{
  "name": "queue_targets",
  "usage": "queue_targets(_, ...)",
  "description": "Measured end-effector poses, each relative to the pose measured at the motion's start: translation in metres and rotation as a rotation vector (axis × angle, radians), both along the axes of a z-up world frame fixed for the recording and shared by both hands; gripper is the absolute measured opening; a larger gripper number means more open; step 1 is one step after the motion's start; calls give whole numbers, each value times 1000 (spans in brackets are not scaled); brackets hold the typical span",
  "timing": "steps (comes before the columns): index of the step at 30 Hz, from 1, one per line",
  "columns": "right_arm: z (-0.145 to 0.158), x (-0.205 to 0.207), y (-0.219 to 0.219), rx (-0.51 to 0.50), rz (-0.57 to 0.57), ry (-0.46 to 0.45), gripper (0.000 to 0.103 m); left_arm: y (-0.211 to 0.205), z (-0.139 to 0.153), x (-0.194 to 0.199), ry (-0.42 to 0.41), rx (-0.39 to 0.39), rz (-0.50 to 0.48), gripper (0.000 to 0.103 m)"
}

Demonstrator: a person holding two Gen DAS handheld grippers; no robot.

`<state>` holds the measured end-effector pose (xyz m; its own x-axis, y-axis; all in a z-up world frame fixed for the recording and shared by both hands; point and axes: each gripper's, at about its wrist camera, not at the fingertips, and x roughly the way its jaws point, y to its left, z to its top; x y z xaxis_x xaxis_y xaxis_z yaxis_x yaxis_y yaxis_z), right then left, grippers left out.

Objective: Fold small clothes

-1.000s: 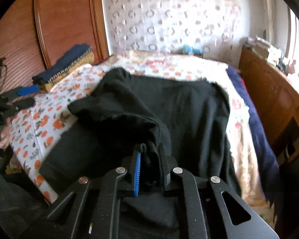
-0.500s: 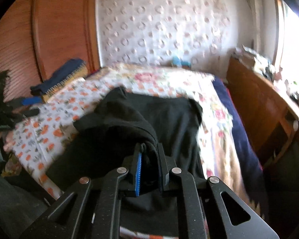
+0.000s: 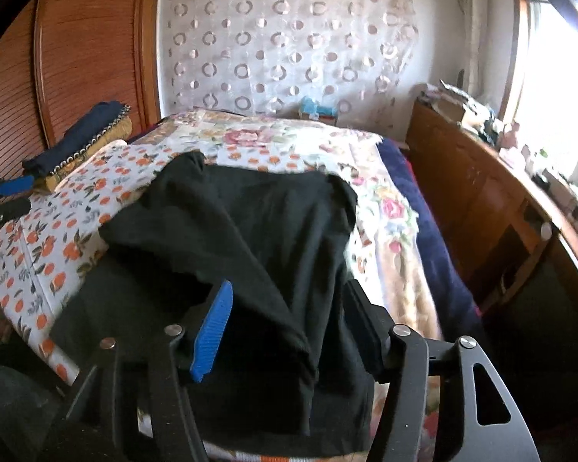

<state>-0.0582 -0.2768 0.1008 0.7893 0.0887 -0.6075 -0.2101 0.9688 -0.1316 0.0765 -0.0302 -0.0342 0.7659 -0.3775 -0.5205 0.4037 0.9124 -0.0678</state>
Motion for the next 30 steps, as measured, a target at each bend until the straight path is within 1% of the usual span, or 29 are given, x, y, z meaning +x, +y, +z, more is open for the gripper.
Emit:
queue_targets(3, 1, 10, 22, -14, 64, 0, 64, 1, 1, -1, -4, -2, 4, 78)
queue_targets(5, -3, 22, 39, -9, 120, 14, 64, 3, 2, -2, -6, -1, 9, 78)
queue_targets(11, -27, 69, 97, 24, 256, 96, 64, 13, 0, -1, -2, 2, 35, 78)
queue_targets(16, -44, 100, 140, 5, 353, 153, 64, 27, -1, -2, -1, -4, 66, 78)
queue_targets(19, -58, 113, 163, -8, 411, 203, 64, 34, -2, -1, 2, -8, 80, 78)
queue_targets(23, -77, 144, 181, -47, 455, 250, 64, 40, -4, 0, 7, -14, 91, 78)
queue_targets(27, -91, 155, 198, -101, 449, 243, 64, 42, -9, 1, 16, -19, 91, 78)
queue_targets(30, -96, 157, 205, -116, 452, 231, 64, 41, -12, 0, 22, -20, 86, 78)
